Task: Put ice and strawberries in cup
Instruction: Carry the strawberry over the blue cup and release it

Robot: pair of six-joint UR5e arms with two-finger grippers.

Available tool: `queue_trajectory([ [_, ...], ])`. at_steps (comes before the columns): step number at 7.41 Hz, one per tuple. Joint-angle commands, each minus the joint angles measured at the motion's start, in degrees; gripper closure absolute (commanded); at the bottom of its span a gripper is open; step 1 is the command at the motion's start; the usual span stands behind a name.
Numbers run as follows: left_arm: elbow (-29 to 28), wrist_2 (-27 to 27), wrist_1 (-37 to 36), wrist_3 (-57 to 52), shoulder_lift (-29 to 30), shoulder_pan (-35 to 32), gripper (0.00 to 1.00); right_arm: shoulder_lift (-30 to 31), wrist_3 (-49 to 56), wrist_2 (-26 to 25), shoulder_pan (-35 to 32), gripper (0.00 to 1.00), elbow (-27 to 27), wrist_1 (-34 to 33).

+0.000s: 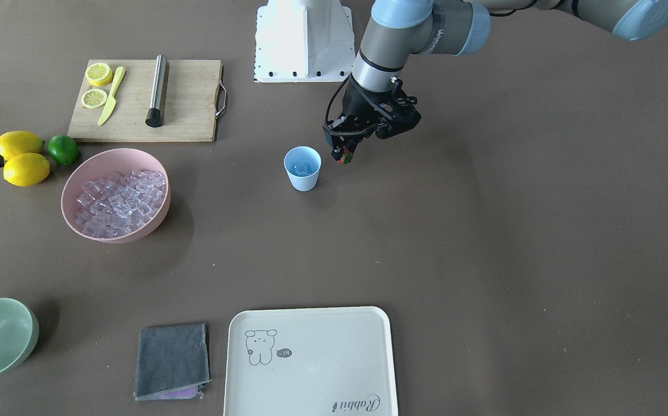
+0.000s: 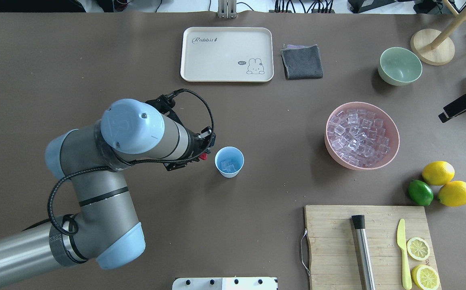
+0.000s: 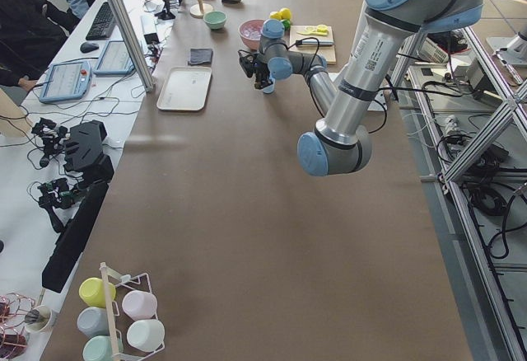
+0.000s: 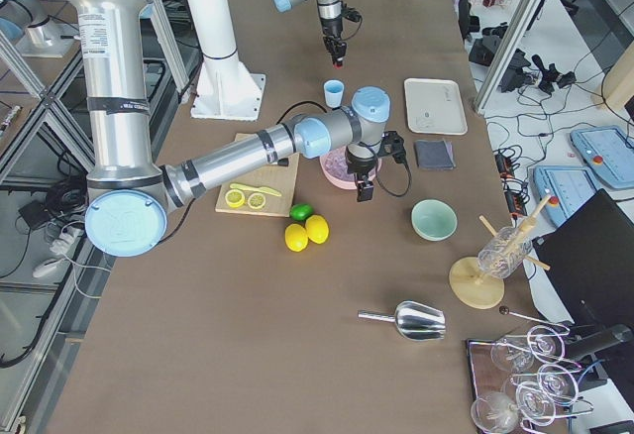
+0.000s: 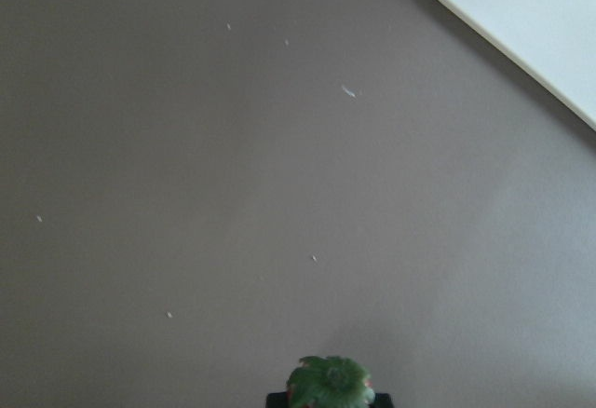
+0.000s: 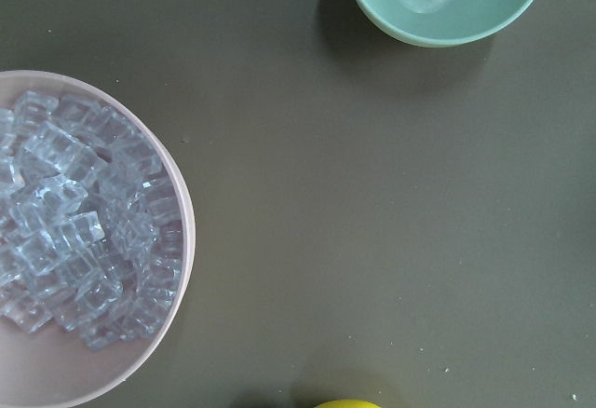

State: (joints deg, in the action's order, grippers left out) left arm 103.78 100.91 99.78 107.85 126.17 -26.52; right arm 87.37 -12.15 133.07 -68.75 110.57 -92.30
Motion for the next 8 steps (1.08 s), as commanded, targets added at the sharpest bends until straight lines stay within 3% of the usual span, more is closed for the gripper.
queue_trajectory([
  [1,-3.1,-4.7,-0.4,2.5,3.8,4.3,1.0,0.3,-0.1,1.4,-0.2,0.0,0.4,0.0],
  [3,-4.3,-4.8,-0.3,2.4,4.2,4.3,1.0,0.4,-0.1,1.5,-0.4,0.0,0.9,0.0],
  [4,-4.3,-4.9,-0.3,1.8,4.1,4.1,0.17,0.7,-0.2,1.5,-0.4,0.0,1.2,-0.1],
  [5,-4.3,-4.9,-0.3,1.7,4.0,4.0,0.03,0.6,-0.2,1.5,-0.5,0.0,1.2,-0.1],
  [7,-3.2,-4.4,-0.5,0.7,3.8,3.3,0.03,0.3,-0.2,1.5,-0.4,0.0,1.1,-0.1],
  [8,-2.8,-2.6,-2.4,-7.0,3.3,0.6,0.03,0.3,-0.2,1.4,-0.4,0.0,0.8,-0.1],
])
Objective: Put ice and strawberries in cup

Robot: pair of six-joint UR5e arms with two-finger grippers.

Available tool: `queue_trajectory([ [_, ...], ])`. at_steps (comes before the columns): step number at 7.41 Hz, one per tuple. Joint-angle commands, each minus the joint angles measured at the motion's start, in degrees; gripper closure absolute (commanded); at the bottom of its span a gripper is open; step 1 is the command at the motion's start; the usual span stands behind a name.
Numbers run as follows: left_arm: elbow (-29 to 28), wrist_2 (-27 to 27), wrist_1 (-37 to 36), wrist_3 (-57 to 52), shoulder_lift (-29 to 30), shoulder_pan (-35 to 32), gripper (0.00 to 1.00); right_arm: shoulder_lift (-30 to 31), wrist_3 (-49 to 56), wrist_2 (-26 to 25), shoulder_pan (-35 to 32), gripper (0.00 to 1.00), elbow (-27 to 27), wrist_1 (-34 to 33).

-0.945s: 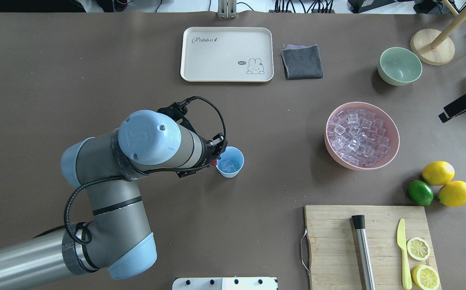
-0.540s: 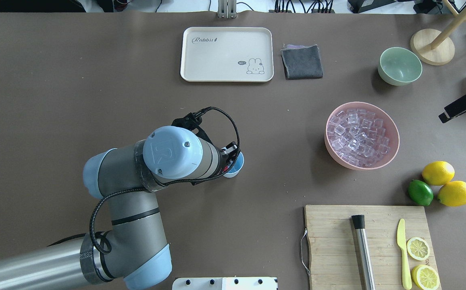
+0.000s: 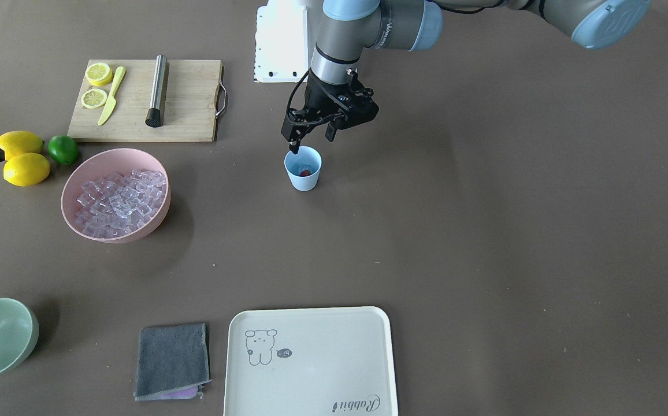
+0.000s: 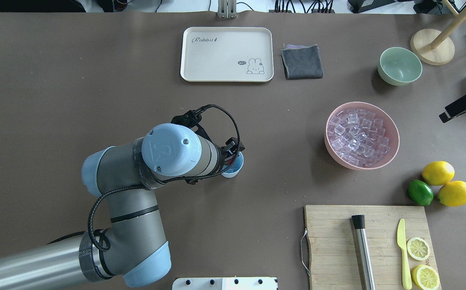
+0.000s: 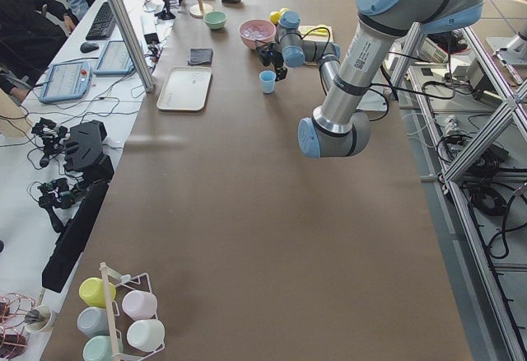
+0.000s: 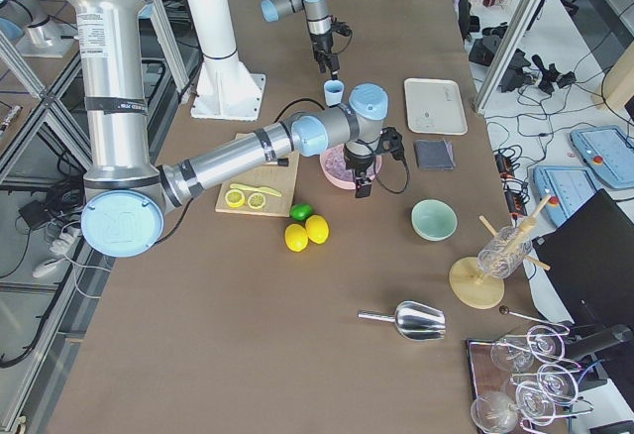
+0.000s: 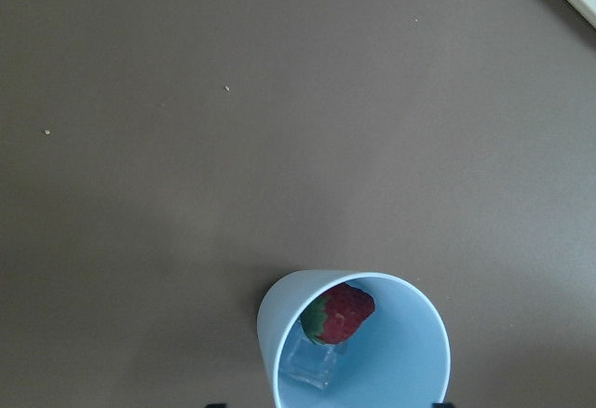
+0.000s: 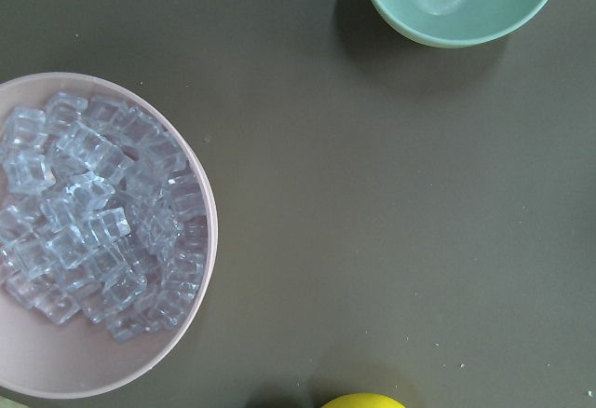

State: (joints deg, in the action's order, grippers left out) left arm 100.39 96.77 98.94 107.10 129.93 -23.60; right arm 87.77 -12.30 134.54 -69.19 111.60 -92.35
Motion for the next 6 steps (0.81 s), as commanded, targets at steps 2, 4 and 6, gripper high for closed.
queue_trajectory([
  [2,4.5,16.7,-6.1,-25.3,-8.1,-15.7,0.03,-0.6,0.2,-0.8,-1.4,0.0,-0.5,-2.3],
  [4,6.0,26.6,-11.1,-51.7,-15.6,-30.6,0.03,0.0,1.8,-0.9,-3.9,0.0,-1.8,-2.9],
  [6,5.3,33.2,-11.2,-78.0,-26.6,-43.9,0.03,-0.1,14.7,-0.5,-9.6,0.0,-8.7,-2.9],
])
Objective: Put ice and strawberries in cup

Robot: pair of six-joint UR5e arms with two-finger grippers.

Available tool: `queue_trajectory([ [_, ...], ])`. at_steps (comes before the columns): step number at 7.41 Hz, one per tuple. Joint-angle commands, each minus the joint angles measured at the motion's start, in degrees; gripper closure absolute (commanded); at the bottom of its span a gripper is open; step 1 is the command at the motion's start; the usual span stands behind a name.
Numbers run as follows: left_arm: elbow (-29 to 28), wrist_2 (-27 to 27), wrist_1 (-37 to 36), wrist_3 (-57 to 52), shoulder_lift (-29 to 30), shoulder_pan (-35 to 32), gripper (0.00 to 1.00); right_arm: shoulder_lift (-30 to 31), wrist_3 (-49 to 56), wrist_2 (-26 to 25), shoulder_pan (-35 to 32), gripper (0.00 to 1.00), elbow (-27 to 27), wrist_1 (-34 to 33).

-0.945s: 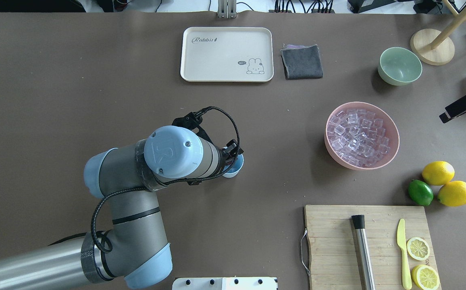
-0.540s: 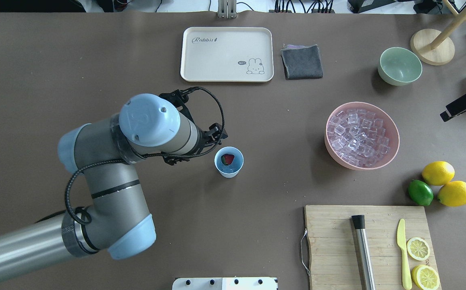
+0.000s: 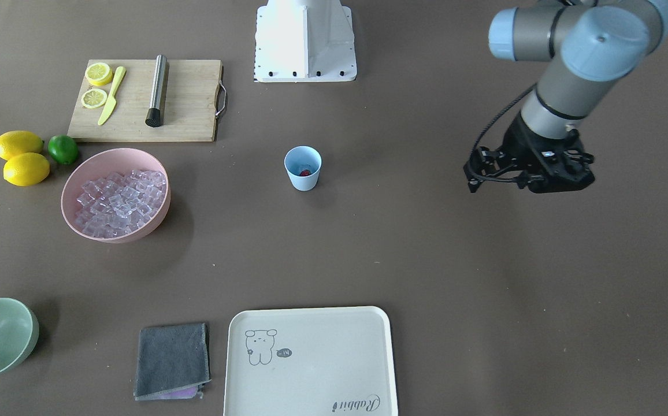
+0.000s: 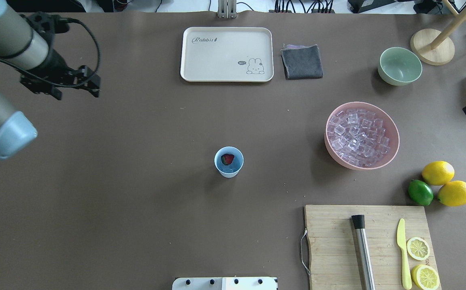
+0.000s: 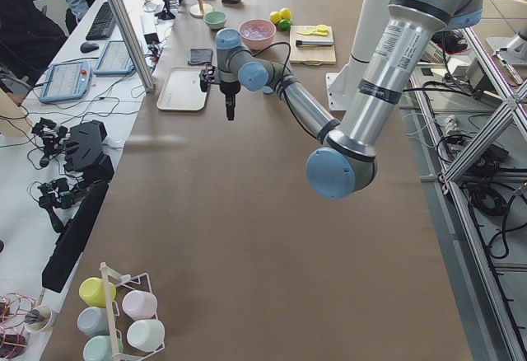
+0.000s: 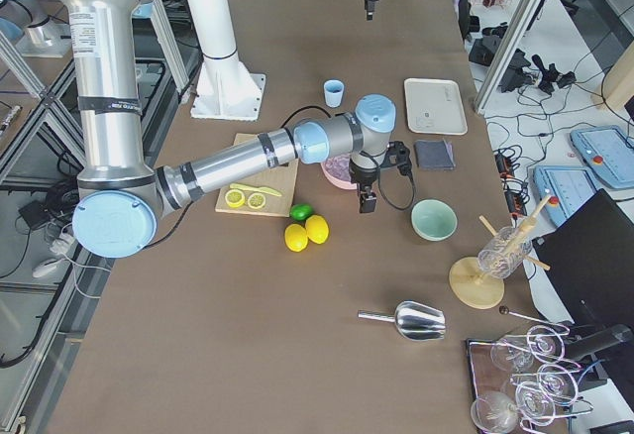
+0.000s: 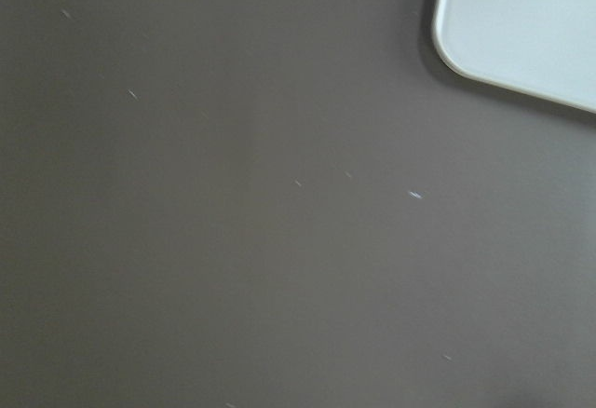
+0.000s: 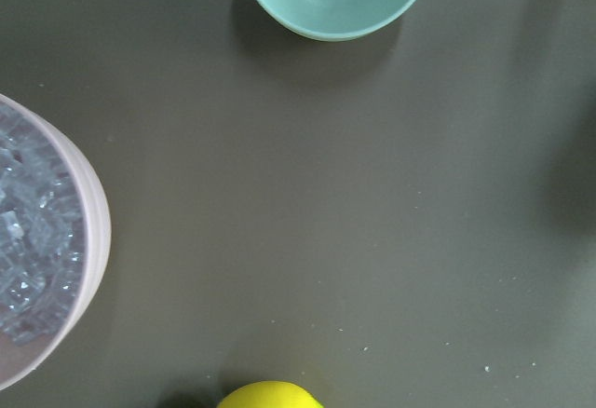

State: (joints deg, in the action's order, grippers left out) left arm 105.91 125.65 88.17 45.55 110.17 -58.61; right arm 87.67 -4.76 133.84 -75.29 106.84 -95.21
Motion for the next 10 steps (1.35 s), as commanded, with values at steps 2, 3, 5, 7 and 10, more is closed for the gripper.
queue_trajectory([
  [2,-3.6,13.4,-1.1,-42.3,-16.3,-25.2,0.03,-0.1,12.0,-0.6,-7.1,0.0,-8.5,-0.1],
  [3,-5.6,14.4,-1.2,-52.3,-20.6,-30.8,0.03,-0.2,16.1,-1.6,-9.0,0.0,-11.1,0.0],
  [5,-3.1,14.7,-0.6,-57.4,-28.7,-37.8,0.03,0.2,19.3,-2.2,-11.1,0.0,-12.2,0.0],
  [7,-3.8,14.7,4.0,-57.4,-32.1,-39.1,0.02,1.2,19.4,-2.0,-12.8,0.0,-11.5,0.1],
  [10,-3.8,14.6,4.6,-57.4,-35.9,-40.1,0.02,2.2,19.6,-2.2,-13.7,0.0,-10.9,0.5],
])
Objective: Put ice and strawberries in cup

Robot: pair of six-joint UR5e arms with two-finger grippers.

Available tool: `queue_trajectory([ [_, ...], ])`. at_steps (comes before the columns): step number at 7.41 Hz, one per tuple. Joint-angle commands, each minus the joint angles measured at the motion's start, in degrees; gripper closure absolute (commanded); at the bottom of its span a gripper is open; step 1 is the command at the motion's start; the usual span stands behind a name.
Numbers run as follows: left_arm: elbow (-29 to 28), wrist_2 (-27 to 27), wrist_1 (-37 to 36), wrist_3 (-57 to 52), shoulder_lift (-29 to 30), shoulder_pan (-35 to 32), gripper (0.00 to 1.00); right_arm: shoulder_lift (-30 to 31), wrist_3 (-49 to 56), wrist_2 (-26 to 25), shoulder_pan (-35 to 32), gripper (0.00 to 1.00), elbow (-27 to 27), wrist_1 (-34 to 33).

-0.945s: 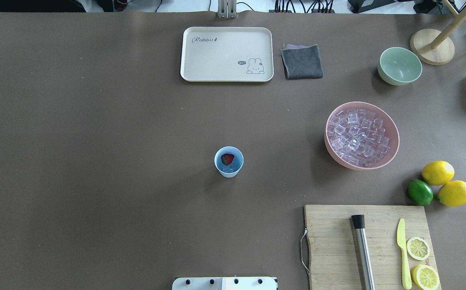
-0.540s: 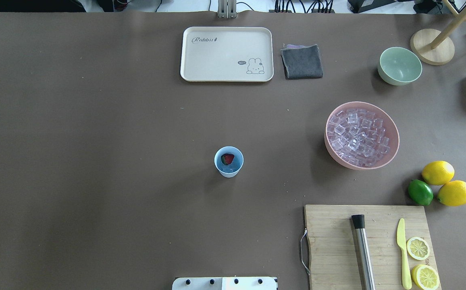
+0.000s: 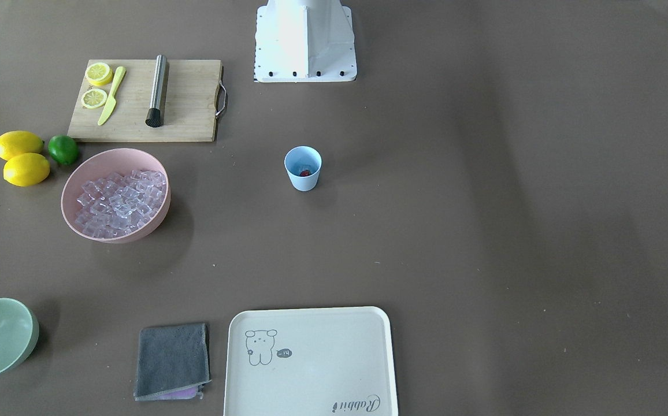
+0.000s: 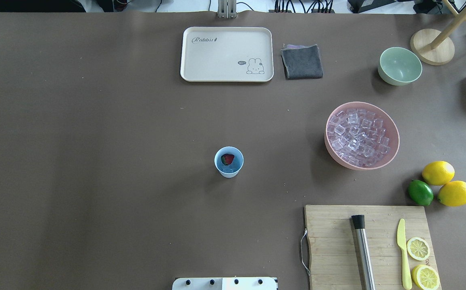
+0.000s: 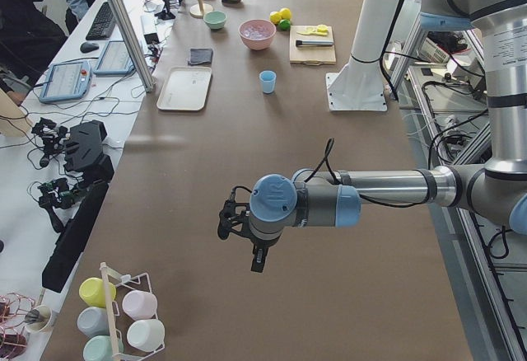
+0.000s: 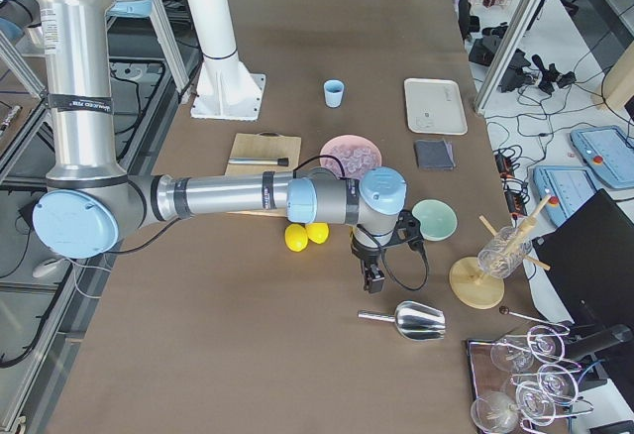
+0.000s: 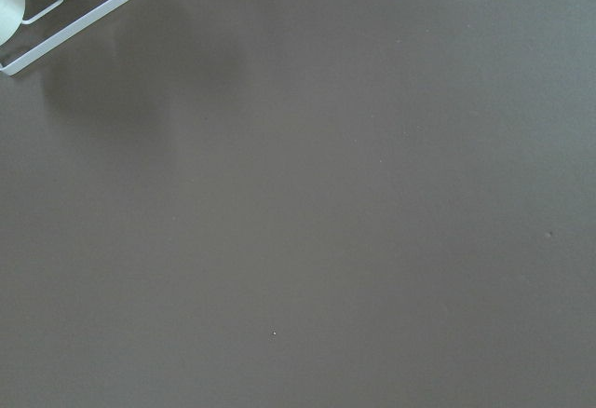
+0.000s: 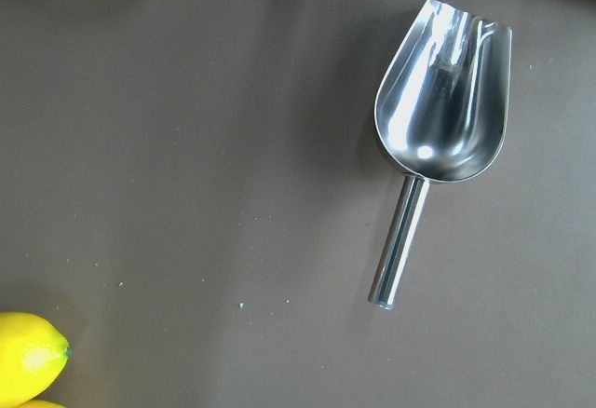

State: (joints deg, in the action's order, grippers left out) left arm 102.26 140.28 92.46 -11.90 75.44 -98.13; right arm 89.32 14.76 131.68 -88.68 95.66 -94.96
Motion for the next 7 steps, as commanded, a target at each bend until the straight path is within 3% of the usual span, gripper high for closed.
queue_trajectory([
  [1,-0.3,-0.3,0.2,0.0,-1.3,-1.1,0.02,0.8,0.2,0.0,-0.5,0.0,0.8,0.0],
  [7,1.4,-0.6,0.1,0.4,-1.2,-1.3,0.02,3.0,3.4,-0.1,-1.0,0.0,0.8,0.3],
])
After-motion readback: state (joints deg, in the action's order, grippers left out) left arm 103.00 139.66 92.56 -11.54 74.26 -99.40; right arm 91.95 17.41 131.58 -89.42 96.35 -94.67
